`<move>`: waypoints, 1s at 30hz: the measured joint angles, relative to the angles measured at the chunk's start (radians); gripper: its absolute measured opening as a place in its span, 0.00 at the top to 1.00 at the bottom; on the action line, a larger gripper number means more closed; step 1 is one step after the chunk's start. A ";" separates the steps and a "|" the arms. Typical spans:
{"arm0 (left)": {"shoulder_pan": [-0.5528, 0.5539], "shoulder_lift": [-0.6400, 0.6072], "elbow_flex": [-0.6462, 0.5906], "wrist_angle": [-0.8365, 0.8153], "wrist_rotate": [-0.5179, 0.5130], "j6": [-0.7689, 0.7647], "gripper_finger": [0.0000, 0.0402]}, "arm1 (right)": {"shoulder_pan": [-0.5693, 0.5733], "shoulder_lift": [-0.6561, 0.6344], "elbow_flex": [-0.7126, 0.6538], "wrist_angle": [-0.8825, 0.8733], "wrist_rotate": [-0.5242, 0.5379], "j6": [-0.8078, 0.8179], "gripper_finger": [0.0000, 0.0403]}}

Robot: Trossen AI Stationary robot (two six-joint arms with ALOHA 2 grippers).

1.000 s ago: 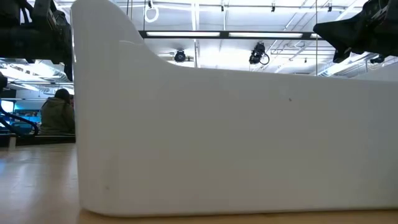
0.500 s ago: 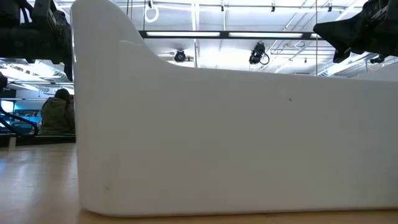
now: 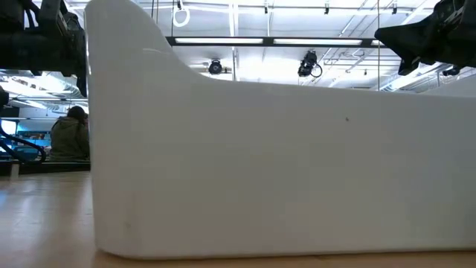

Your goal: Pick and place Stapler, Stapler remover, tape

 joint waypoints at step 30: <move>0.000 0.000 0.000 0.012 -0.207 -0.001 0.97 | 0.000 0.000 0.000 0.000 0.000 0.000 0.95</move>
